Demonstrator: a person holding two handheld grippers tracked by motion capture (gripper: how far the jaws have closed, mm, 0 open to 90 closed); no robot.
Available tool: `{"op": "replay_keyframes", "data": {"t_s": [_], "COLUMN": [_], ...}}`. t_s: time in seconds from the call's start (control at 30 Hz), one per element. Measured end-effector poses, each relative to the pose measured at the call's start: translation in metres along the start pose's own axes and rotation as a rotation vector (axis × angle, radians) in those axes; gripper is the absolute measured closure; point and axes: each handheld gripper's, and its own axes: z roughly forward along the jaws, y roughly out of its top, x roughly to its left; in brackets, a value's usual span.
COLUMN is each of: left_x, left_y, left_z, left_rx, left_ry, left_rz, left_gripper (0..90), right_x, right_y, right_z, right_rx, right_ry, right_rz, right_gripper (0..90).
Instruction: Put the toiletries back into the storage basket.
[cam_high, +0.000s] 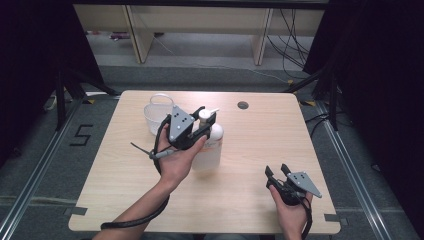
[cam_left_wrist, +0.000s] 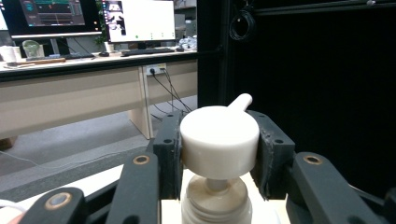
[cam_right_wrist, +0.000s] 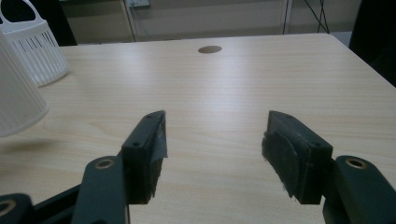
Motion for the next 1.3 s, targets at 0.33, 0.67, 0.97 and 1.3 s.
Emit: {"op": "replay_keyframes", "data": {"t_s": [0.33,0.67,0.97,1.3], "left_x": [0.016,0.029,0.039,0.050], "left_y": [-0.002,-0.001,-0.001,-0.001], "left_z": [-0.009,-0.016,-0.022,-0.030], "left_rx": [0.002,-0.002,0.002,0.001], "left_ry": [0.034,0.058,0.076,0.100], "left_rz": [-0.001,-0.003,-0.003,-0.005], "left_gripper": [58.9,58.9,58.9,58.9], "right_x": [0.000,0.001,0.002,0.005], "right_y": [0.000,-0.001,-0.001,-0.001], "right_z": [0.001,0.002,0.002,0.002], "right_rx": [0.003,0.006,0.008,0.018], "right_ry": [0.004,0.051,0.049,0.020], "right_rz": [-0.013,0.011,0.009,0.020], "right_gripper": [39.7,39.7,39.6,39.6]}}
